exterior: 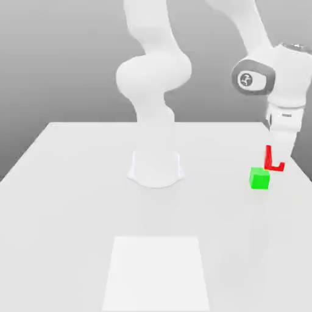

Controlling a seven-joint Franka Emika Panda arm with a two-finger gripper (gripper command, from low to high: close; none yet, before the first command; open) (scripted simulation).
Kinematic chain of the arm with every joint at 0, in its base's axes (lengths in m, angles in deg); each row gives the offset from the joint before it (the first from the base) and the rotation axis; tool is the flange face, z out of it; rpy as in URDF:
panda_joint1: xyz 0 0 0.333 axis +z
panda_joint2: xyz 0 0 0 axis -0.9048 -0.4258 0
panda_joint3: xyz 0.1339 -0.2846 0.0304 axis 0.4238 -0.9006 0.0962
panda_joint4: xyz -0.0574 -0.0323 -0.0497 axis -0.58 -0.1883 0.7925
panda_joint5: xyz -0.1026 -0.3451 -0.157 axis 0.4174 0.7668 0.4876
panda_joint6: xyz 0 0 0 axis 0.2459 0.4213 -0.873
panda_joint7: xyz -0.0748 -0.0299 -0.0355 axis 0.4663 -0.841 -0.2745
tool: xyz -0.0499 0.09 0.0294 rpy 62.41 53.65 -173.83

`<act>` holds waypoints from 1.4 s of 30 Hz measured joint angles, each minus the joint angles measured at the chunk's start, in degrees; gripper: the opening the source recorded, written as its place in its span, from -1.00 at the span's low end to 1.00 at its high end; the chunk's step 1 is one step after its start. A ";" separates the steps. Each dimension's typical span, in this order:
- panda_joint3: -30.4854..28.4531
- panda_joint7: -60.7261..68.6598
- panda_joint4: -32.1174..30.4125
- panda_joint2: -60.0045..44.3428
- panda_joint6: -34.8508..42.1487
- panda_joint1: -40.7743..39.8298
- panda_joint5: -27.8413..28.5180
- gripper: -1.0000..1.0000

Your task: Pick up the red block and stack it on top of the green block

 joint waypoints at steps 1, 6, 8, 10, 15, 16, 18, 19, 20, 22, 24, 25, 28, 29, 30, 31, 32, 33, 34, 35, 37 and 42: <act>1.44 -0.60 -0.70 0.98 0.17 1.95 -0.57 -1.00; 3.57 -2.11 -1.21 0.89 -1.20 2.68 0.34 -1.00; 3.98 -2.61 -1.17 0.33 -1.96 2.15 1.08 -1.00; 4.38 -3.13 -1.11 -0.32 -2.74 1.56 1.88 -1.00; 5.19 -4.57 -1.01 -2.18 -4.75 0.17 4.11 -1.00; 5.36 -4.90 -0.99 -2.59 -5.16 -0.12 4.59 -1.00; 5.75 -5.52 -0.97 -3.43 -5.98 -0.76 5.53 -1.00; 5.94 -5.84 -0.95 -3.87 -6.39 -1.08 6.01 -1.00; 6.13 -6.17 -0.94 -4.31 -6.80 -1.40 6.50 -1.00; 6.48 -6.84 -0.93 -5.23 -7.63 -2.02 7.51 -1.00; 6.80 -7.55 -0.92 -6.18 -8.46 -2.64 8.56 -1.00; 6.96 -7.91 -0.92 -6.67 -8.88 -2.95 9.09 -1.00; 7.39 -9.04 -0.92 -8.16 -10.13 -3.85 10.76 -1.00; 7.51 -9.44 -0.92 -8.67 -10.55 -4.13 11.33 -1.00; 7.63 -9.83 -0.92 -9.18 -10.96 -4.42 11.91 -1.00; 7.73 -10.24 -0.93 -9.70 -11.38 -4.68 12.50 -1.00; 7.96 -10.57 -0.93 -10.21 -11.79 -5.05 12.97 -1.00; 8.05 -11.02 -0.94 -10.73 -12.21 -5.32 13.61 -1.00; 8.11 -11.46 -0.95 -11.26 -12.63 -5.56 14.24 -1.00; 8.13 -11.91 -0.96 -11.78 -13.05 -5.78 14.87 -1.00; 8.18 -12.79 -0.98 -12.83 -13.88 -6.23 16.12 -1.00; 7.46 -14.96 -1.04 -15.41 -15.94 -6.33 19.09 -1.00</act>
